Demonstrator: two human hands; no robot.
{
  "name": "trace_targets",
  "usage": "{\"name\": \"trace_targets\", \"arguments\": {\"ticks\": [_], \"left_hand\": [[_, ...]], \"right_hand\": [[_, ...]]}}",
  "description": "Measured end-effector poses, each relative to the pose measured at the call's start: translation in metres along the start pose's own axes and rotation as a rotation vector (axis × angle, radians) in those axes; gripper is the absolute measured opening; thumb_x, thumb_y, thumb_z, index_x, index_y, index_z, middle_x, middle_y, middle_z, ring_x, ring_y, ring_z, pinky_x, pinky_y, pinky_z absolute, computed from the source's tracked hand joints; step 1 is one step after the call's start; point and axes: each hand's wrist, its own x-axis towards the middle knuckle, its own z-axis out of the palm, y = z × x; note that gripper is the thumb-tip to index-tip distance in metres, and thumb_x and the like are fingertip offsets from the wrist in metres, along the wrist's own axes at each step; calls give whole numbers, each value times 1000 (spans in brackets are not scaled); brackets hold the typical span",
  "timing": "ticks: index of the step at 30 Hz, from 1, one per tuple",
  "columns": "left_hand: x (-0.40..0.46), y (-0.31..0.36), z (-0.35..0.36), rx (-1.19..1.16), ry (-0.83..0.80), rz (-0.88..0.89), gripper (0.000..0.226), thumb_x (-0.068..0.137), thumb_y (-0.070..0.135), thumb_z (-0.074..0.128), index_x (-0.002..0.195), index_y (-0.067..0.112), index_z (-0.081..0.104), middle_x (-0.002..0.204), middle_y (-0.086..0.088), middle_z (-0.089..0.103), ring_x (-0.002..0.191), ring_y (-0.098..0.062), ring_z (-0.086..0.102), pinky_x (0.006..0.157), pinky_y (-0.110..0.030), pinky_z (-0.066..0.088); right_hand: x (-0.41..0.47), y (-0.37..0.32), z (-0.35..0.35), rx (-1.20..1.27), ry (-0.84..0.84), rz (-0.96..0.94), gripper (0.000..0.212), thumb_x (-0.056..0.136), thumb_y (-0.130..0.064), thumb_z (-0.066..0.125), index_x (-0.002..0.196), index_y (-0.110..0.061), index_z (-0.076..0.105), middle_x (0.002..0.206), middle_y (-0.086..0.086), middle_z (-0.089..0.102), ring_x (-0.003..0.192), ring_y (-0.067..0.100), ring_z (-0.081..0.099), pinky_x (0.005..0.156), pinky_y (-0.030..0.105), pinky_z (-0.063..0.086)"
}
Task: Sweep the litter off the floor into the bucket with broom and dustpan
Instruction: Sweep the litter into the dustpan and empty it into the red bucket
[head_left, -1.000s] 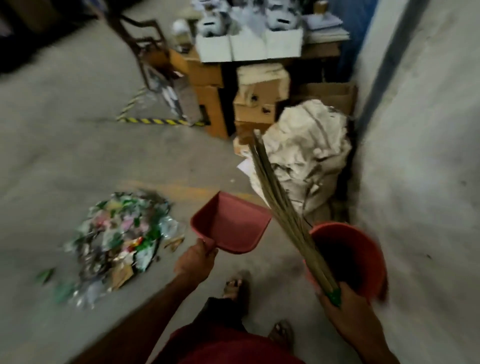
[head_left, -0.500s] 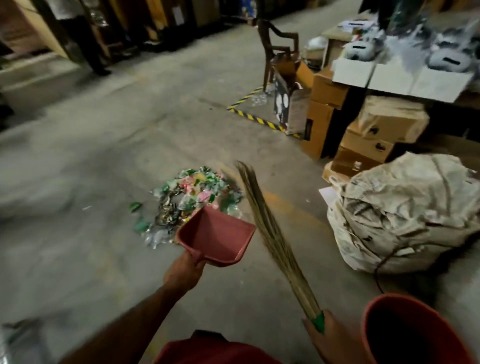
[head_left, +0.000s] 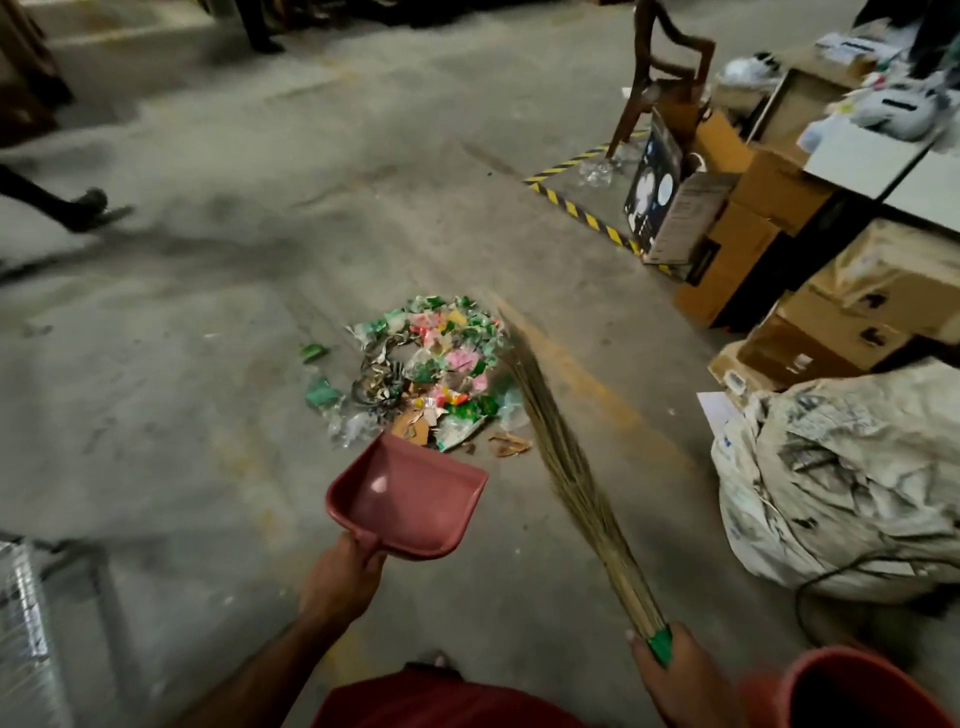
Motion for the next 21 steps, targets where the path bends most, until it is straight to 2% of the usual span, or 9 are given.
{"name": "trace_targets", "arguments": {"ticks": [2, 4, 6, 9, 13, 16, 17, 21], "left_hand": [[14, -14, -5, -4, -3, -12, 37, 94, 43, 53, 114, 13, 54, 115, -11, 65, 107, -34, 62, 82, -39, 50], [25, -22, -11, -12, 24, -24, 35, 94, 42, 54, 111, 12, 54, 111, -12, 66, 103, -34, 64, 78, -39, 49], [37, -25, -17, -20, 86, -37, 30, 93, 42, 54, 103, 14, 52, 104, -12, 68, 98, -34, 65, 75, -39, 50], [54, -27, -22, -48, 114, -89, 27, 91, 41, 54, 97, 16, 48, 99, -11, 67, 92, -33, 66, 73, -40, 52], [79, -23, -24, -20, 106, -128, 28, 91, 42, 54, 98, 16, 49, 101, -11, 68, 94, -33, 66, 71, -38, 50], [103, -15, -24, -34, 108, -75, 26, 93, 34, 57, 106, 11, 55, 104, -14, 65, 99, -35, 63, 73, -38, 46], [113, -12, -24, -34, 108, -63, 26, 93, 32, 58, 108, 10, 57, 105, -14, 64, 100, -35, 62, 74, -39, 46], [151, 8, -22, -34, 124, -112, 29, 91, 34, 57, 109, 12, 60, 103, -9, 61, 100, -32, 62, 77, -38, 50]], "right_hand": [[3, -16, 6, -16, 2, 37, 39, 81, -35, 77, 88, -2, 60, 75, 15, 60, 80, 34, 62, 69, 34, 43], [5, -32, 10, -23, 33, 46, 39, 80, -35, 78, 88, -2, 59, 74, 14, 55, 85, 37, 64, 68, 35, 41], [12, -47, 14, -28, 46, 25, 38, 81, -38, 76, 88, -5, 58, 77, 16, 57, 87, 37, 64, 68, 35, 42], [34, -64, 14, -71, 17, 19, 37, 85, -40, 72, 90, -6, 57, 82, 21, 62, 81, 35, 61, 67, 35, 41], [81, -78, 19, -90, 18, -3, 45, 82, -39, 74, 104, -2, 61, 103, 25, 65, 100, 40, 63, 82, 41, 49], [121, -103, 21, -107, -2, -18, 52, 83, -39, 73, 115, 0, 59, 112, 23, 64, 108, 39, 61, 88, 41, 47], [134, -113, 21, -116, -13, -16, 52, 84, -41, 71, 116, -1, 59, 110, 21, 65, 106, 38, 62, 87, 40, 47], [191, -143, 16, -181, -75, -12, 42, 85, -49, 66, 97, -9, 60, 81, 10, 63, 75, 30, 64, 72, 39, 55]]}}
